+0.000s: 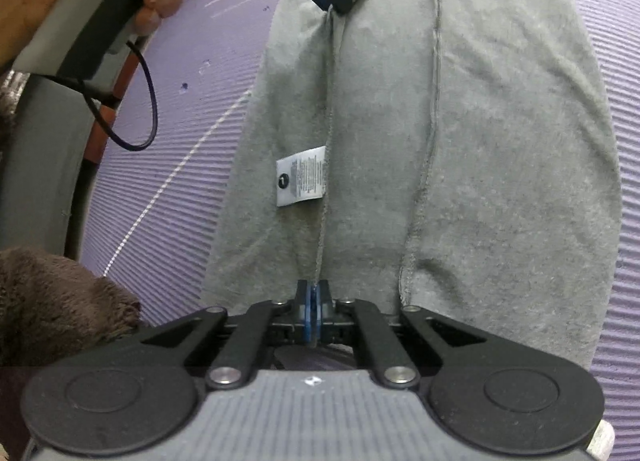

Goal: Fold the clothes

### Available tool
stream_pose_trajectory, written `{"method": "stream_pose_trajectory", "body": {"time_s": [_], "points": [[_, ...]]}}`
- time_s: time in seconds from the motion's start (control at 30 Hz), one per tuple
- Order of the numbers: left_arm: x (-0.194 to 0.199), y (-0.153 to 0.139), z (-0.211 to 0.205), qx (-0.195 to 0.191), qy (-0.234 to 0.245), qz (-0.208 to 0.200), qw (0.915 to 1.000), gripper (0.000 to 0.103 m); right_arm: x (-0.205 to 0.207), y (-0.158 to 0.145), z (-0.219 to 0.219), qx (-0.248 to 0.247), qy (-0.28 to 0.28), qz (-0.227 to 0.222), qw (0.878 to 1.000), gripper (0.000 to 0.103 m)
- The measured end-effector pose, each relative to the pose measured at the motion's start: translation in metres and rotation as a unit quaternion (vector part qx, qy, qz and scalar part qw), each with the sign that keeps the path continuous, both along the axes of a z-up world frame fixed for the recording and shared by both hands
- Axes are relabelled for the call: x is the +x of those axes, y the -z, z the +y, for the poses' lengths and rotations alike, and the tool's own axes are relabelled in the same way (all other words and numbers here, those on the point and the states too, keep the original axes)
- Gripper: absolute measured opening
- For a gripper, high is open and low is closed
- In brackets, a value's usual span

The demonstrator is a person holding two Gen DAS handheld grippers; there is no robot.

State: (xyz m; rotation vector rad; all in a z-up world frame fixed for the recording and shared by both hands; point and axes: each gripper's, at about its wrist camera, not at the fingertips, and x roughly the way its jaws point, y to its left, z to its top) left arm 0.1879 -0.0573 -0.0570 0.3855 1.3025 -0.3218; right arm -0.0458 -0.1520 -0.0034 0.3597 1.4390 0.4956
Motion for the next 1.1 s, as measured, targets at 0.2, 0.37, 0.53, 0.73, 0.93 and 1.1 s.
{"method": "stream_pose_trajectory", "body": {"time_s": [0.2,0.37,0.53,0.73,0.93,1.1], "points": [[-0.01,-0.016,0.018,-0.056,-0.001,-0.005,0.9984,0.053,-0.001,0.001,-0.004,0.02,0.004,0.015,1.0,0.002],[-0.047,-0.029,0.049,-0.059,0.005,-0.006,0.9982,0.056,0.001,0.007,-0.005,0.026,0.012,0.029,0.999,0.012],[-0.094,-0.016,0.078,-0.041,-0.004,0.035,0.9985,0.056,0.003,-0.007,-0.018,0.029,0.032,-0.002,0.999,0.025],[-0.133,0.006,0.102,-0.046,-0.025,0.072,0.996,0.057,0.007,-0.021,-0.05,-0.008,0.078,-0.05,0.996,0.025],[-0.152,0.003,0.102,-0.071,-0.026,0.09,0.9931,0.058,0.011,-0.032,-0.095,-0.113,0.1,-0.089,0.984,0.027],[-0.166,0.001,0.094,-0.059,0.002,0.092,0.9941,0.059,-0.003,-0.038,-0.088,-0.1,0.004,-0.11,0.989,0.027]]}}
